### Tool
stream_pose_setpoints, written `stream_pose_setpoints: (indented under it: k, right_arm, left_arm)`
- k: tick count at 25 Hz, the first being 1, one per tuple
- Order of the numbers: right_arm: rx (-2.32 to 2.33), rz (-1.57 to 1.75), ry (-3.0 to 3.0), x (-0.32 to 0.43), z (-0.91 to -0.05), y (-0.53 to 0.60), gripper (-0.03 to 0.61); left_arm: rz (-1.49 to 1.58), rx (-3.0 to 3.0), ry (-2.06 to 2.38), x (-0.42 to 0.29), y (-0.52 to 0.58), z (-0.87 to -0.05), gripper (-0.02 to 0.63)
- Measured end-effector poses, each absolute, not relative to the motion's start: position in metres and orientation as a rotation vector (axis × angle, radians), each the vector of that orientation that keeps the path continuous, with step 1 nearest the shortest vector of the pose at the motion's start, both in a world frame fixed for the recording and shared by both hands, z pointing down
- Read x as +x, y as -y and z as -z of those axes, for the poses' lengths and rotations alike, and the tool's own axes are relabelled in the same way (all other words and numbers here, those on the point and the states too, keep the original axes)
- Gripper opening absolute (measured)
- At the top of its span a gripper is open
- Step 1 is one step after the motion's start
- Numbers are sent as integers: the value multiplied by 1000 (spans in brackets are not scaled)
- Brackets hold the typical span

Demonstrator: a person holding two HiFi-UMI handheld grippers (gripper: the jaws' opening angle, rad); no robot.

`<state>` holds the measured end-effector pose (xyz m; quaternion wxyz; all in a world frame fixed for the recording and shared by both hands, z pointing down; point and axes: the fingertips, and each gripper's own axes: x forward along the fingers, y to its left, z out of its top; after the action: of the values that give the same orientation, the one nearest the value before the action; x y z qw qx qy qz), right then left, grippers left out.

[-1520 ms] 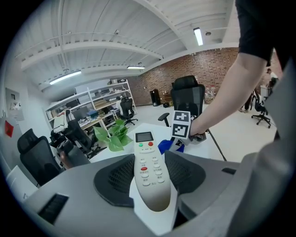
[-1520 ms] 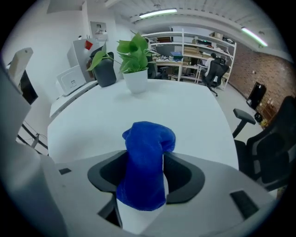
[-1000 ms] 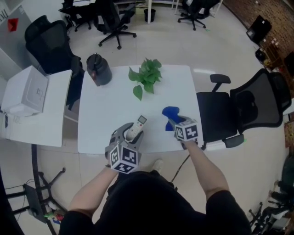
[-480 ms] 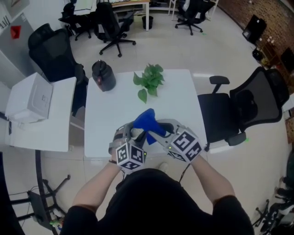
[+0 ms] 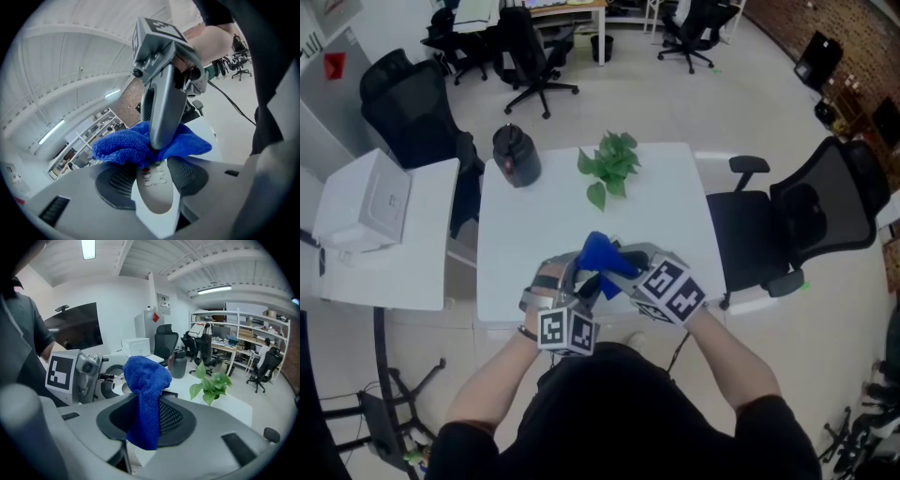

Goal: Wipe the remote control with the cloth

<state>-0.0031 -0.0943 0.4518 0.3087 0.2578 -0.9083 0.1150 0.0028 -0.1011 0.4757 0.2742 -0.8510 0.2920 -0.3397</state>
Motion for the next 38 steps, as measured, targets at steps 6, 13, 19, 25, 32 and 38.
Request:
stream_pose_setpoints:
  k: [6,13,19,25,32,38]
  right_arm:
    - [861,-233,2321,25,-448,114,115]
    - [734,-91,2396,-5,-422,93,116]
    - [600,-106,2374,-21,-437,79,115]
    - [718,-137,2341,10,-437,95,117]
    - [858,-120,2354,39,-422,112,114]
    - [981,-153,2677,45,-380,108,114]
  left_arm:
    - [905,-2316,-793,-1,101,-473,209]
    - [939,-2368,-812,-2,106,-476,209]
    - [922,-2327,-774,1,99,-469,209]
    - [857,-2332,-744,6,87,-460,209]
    - [808,-2437,-800,0,88,-457,209]
    - [34,-3323,-1110,-27,122,-423,209]
